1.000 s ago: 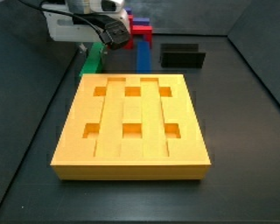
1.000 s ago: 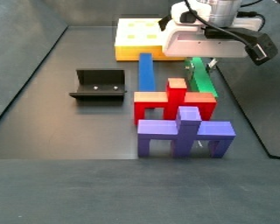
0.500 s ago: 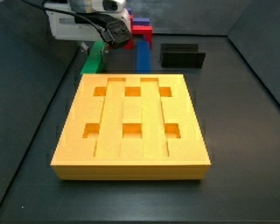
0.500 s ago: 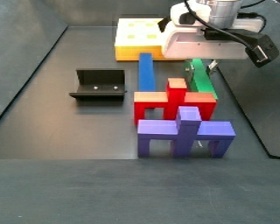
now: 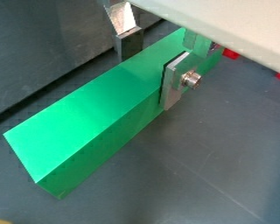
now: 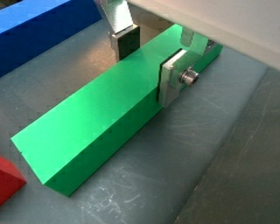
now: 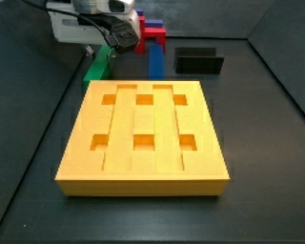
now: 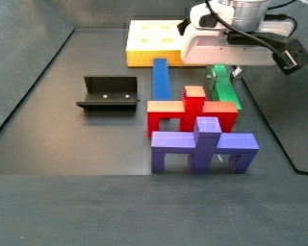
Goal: Pick up the green object. Move up. Move to above the board. Insert the green object.
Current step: Pick up the green object, then move up, then move to above the board.
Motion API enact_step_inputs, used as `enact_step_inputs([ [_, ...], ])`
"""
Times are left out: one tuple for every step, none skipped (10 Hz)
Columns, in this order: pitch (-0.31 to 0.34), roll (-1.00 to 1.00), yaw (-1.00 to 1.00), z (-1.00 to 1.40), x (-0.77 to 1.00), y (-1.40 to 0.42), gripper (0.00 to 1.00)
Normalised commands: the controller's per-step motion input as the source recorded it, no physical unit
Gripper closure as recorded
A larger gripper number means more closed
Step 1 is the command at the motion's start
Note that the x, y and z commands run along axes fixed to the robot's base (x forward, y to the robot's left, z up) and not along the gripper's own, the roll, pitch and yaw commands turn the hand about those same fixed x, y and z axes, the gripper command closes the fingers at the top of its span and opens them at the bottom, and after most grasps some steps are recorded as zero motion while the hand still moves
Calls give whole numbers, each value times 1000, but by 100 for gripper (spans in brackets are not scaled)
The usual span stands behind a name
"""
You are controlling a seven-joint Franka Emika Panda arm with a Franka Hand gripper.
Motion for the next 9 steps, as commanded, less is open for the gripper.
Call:
enact_step_inputs([
  [0, 0, 0, 0, 0, 0, 100],
  [0, 0, 0, 833, 0, 0, 100],
  [9, 2, 9, 828, -30, 24, 100],
  [35, 1, -4, 645, -82, 29, 100],
  [6, 1, -5, 368, -55, 21, 100],
  [0, 0, 0, 1400, 0, 0, 100],
  [38, 0, 3, 1400, -6, -2, 100],
  [58, -3, -3, 1400, -39, -6, 100],
  [27, -5, -4, 1400, -27, -4, 100],
])
